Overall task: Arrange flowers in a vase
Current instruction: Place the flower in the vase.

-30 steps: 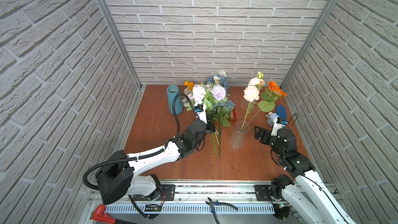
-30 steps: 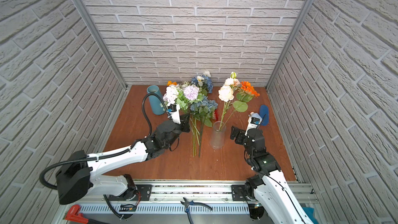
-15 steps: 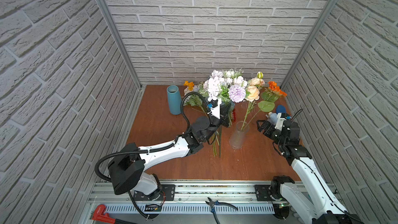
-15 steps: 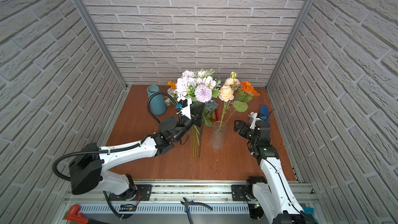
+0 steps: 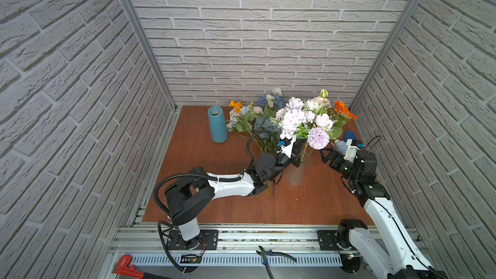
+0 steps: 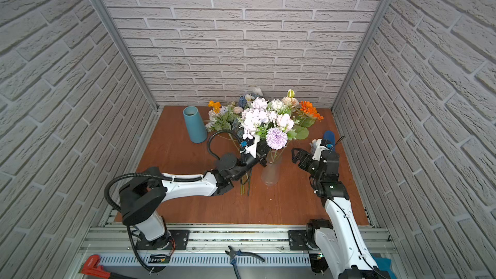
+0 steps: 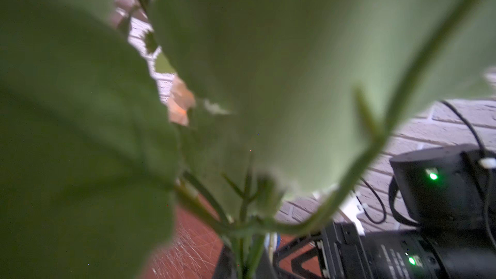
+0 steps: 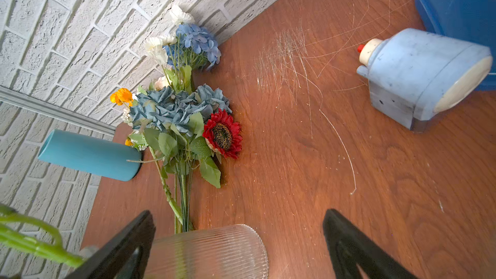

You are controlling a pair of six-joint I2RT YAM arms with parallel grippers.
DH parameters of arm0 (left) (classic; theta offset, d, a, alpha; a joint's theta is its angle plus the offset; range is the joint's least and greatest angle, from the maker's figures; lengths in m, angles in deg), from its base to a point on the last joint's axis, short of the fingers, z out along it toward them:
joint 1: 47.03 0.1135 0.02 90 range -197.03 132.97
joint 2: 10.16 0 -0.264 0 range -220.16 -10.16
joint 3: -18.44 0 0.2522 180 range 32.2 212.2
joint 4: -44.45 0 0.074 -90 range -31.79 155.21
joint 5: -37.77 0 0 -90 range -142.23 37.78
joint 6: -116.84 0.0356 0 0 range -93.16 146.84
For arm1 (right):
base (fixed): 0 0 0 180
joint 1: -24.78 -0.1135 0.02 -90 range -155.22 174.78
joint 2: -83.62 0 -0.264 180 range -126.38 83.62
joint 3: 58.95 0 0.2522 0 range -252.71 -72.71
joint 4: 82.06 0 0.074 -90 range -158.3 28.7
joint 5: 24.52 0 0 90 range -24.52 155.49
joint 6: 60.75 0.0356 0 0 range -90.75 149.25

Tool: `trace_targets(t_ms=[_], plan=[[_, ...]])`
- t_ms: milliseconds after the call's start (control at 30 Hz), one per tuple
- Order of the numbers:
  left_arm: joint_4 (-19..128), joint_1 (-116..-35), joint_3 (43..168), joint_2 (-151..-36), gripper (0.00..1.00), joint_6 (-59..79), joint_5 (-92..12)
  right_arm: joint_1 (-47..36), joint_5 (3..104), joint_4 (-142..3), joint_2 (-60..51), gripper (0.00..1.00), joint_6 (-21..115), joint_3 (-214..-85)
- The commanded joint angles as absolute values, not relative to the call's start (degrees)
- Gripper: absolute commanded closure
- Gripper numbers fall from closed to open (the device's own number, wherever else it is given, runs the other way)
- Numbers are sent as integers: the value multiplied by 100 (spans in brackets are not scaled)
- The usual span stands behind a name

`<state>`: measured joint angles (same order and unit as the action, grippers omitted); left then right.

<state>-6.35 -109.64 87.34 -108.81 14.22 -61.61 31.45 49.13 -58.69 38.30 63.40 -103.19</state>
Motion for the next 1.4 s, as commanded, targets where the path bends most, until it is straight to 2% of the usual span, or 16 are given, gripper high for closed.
trace_targets(t_ms=[0, 567, 933, 1033, 1167, 1267, 1367], plan=[[-1322, -11033, 8886, -10848, 100, 1565, -6169, 3198, 4856, -6096, 3934, 1, 6377, -10317], [-1134, -11119, 8965, -11211, 100, 1946, -6480, 3251, 4839, -6037, 4012, 1, 6369, -10299], [-836, -11194, 8518, -11268, 99, 1729, -6456, 3259, 4896, -5903, 4115, 1, 6282, -10353], [-742, -11215, 8459, -11258, 87, 1699, -6435, 3259, 4910, -5881, 4108, 1, 6263, -10365], [-673, -11297, 8348, -11223, 51, 1624, -6477, 3259, 4896, -5907, 4095, 1, 6308, -10347], [-541, -11403, 8291, -11151, 33, 1745, -6594, 3258, 4895, -5918, 4091, 1, 6317, -10347], [-392, -11436, 8265, -11050, 26, 1728, -6654, 3258, 4874, -5958, 4073, 1, 6355, -10360]])
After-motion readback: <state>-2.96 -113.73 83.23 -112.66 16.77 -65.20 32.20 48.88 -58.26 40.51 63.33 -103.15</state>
